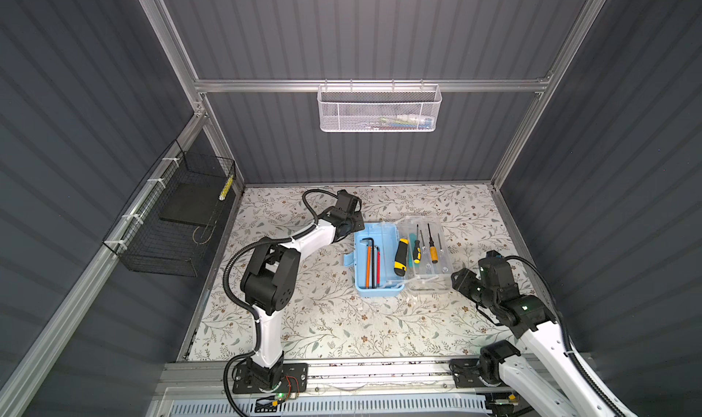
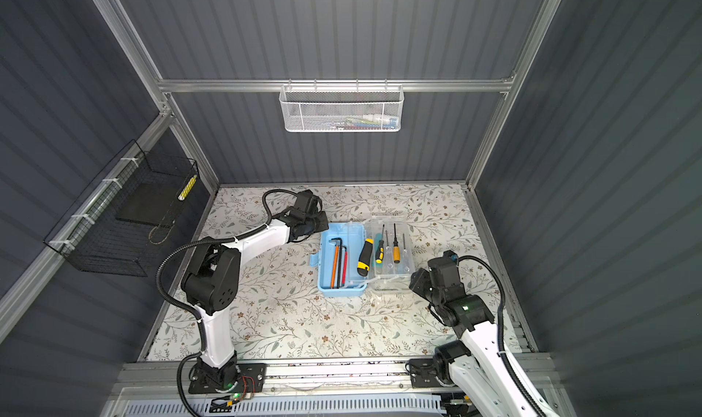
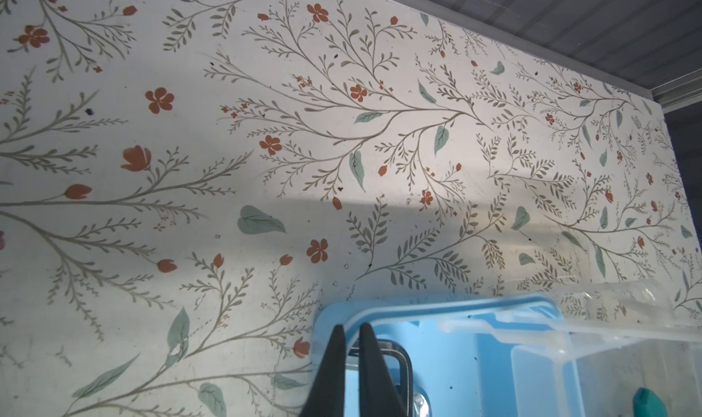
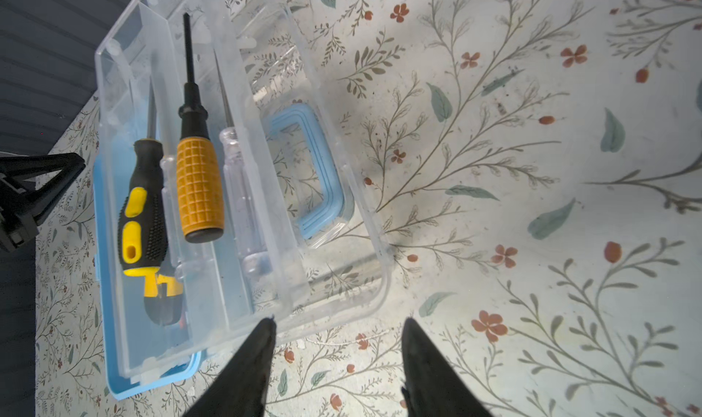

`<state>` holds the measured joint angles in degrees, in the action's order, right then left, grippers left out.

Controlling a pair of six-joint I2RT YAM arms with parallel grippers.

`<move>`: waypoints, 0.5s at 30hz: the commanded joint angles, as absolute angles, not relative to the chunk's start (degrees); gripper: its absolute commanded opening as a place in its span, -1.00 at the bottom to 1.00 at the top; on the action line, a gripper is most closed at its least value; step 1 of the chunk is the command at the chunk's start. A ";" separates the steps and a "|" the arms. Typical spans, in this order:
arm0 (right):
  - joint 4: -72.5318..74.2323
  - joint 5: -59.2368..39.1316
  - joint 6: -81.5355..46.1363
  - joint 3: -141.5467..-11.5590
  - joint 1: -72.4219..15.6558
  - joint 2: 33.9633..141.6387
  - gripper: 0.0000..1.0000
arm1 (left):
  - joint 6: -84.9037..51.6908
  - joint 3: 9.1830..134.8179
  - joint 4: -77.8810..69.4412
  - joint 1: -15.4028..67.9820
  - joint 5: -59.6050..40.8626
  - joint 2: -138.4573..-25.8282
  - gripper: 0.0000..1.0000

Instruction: Pack the tool kit

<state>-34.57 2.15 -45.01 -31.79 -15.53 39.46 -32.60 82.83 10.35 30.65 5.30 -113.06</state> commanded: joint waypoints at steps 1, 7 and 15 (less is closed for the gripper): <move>-32.41 -0.37 -45.62 -30.59 -14.62 39.04 0.09 | -30.64 84.06 11.33 30.24 4.22 -113.21 -0.73; -31.67 -2.99 -45.18 -29.63 -12.53 39.41 0.11 | -29.46 82.75 11.85 30.24 3.79 -111.73 -0.47; -33.15 -3.77 -44.85 -31.19 -11.63 37.79 0.12 | -29.23 81.56 12.22 30.22 3.48 -112.52 -0.53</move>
